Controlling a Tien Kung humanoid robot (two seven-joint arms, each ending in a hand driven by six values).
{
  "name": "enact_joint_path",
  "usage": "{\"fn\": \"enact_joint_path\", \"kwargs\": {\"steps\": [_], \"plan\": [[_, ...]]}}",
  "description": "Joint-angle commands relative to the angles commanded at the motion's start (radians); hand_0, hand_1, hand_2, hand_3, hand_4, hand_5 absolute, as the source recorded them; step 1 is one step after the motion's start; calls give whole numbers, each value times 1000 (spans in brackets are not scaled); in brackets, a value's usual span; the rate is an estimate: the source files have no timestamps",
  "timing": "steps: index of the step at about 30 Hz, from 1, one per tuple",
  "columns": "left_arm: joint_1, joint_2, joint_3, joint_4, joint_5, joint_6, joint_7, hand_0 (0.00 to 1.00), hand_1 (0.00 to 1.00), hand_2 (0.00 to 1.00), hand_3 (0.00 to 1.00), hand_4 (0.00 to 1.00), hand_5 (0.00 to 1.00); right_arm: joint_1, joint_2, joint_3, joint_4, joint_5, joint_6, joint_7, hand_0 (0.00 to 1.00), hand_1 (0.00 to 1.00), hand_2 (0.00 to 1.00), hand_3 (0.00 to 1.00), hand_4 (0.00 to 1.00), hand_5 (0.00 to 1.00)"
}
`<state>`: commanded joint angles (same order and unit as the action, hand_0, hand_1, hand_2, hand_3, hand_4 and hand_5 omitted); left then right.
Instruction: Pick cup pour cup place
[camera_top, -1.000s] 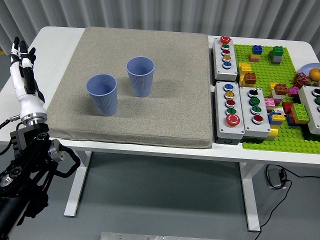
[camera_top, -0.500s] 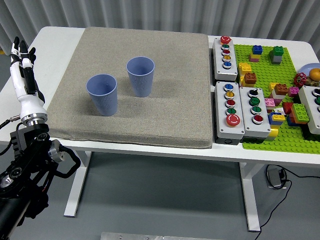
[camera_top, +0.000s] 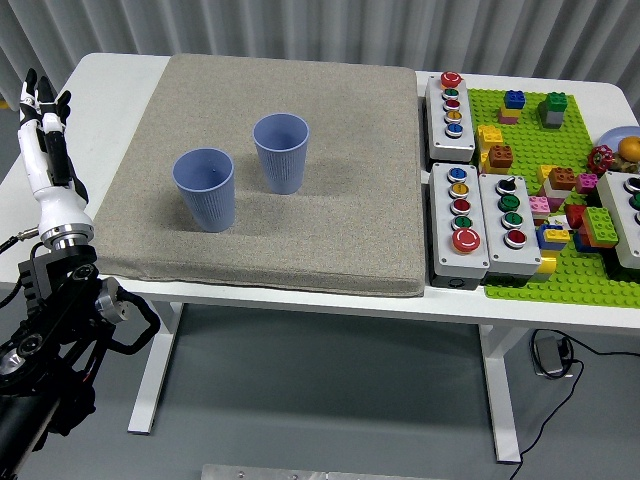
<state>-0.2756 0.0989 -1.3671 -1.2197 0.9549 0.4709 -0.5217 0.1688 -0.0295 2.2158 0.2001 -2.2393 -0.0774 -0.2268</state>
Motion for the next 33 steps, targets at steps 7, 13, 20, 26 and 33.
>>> {"fn": "enact_joint_path", "kwargs": {"steps": [7, 13, 20, 26, 33], "plan": [[6, 3, 3, -7, 2, 1, 0, 883, 868, 998, 991, 742, 998, -5, -1, 3, 0, -12, 7, 0, 688, 653, 583, 579, 2, 162], [15, 2, 9, -13, 22, 2, 4, 883, 868, 998, 990, 742, 998, -10, -5, 1, -2, -1, 5, 1, 688, 653, 583, 579, 2, 163], [11, 4, 11, -21, 29, 2, 7, 883, 868, 998, 990, 741, 998, -10, -5, 4, -2, -4, 9, 1, 688, 653, 583, 579, 2, 165], [15, 8, -2, -31, 33, 3, 7, 884, 868, 998, 990, 737, 998, -6, -2, 7, -3, -13, 11, 0, 688, 652, 584, 579, 2, 166], [18, 11, -11, -41, 47, 3, 11, 884, 869, 998, 990, 737, 998, -6, -4, 8, -5, -10, 9, 4, 688, 652, 583, 579, 2, 167]]}}
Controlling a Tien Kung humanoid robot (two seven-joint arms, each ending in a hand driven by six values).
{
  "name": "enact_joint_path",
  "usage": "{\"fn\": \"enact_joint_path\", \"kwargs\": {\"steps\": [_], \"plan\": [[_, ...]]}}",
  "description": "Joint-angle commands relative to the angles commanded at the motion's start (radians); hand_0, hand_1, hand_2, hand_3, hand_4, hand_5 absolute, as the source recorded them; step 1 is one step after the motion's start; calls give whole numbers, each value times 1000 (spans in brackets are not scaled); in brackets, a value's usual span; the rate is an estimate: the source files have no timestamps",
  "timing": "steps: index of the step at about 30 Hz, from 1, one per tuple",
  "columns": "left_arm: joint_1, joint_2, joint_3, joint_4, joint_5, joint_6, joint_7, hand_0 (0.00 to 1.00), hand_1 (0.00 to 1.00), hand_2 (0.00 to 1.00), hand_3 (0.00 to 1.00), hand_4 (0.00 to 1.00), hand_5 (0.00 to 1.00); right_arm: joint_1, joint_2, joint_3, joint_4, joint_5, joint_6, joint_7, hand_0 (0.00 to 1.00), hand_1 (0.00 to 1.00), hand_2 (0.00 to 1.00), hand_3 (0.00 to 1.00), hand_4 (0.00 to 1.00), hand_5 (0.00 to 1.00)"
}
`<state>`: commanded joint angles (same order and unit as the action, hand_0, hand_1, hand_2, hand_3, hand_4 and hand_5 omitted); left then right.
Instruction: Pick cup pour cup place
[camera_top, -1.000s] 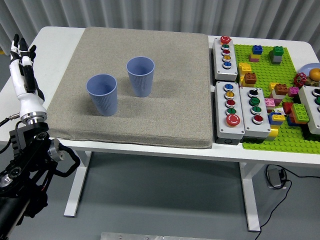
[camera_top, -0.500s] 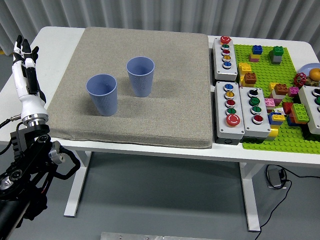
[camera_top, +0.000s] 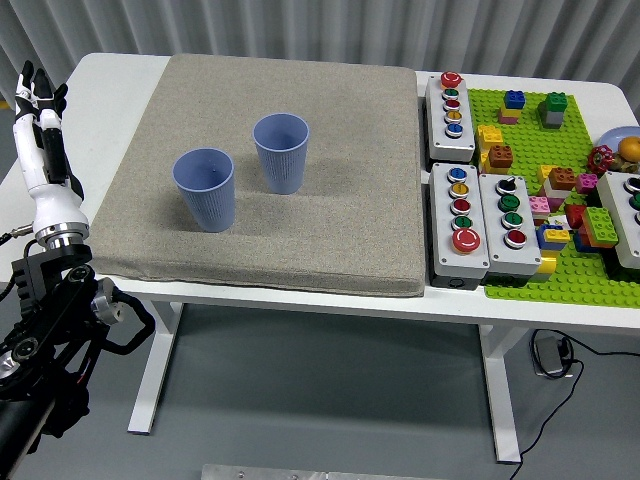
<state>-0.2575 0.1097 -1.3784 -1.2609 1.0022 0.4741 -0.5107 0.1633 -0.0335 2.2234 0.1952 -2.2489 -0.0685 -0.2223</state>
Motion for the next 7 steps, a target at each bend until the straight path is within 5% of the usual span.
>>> {"fn": "enact_joint_path", "kwargs": {"steps": [7], "plan": [[3, 0, -5, -8, 54, 3, 6, 884, 869, 998, 991, 738, 998, 2, 0, -3, 0, 2, -2, 3, 688, 652, 583, 579, 2, 169]]}}
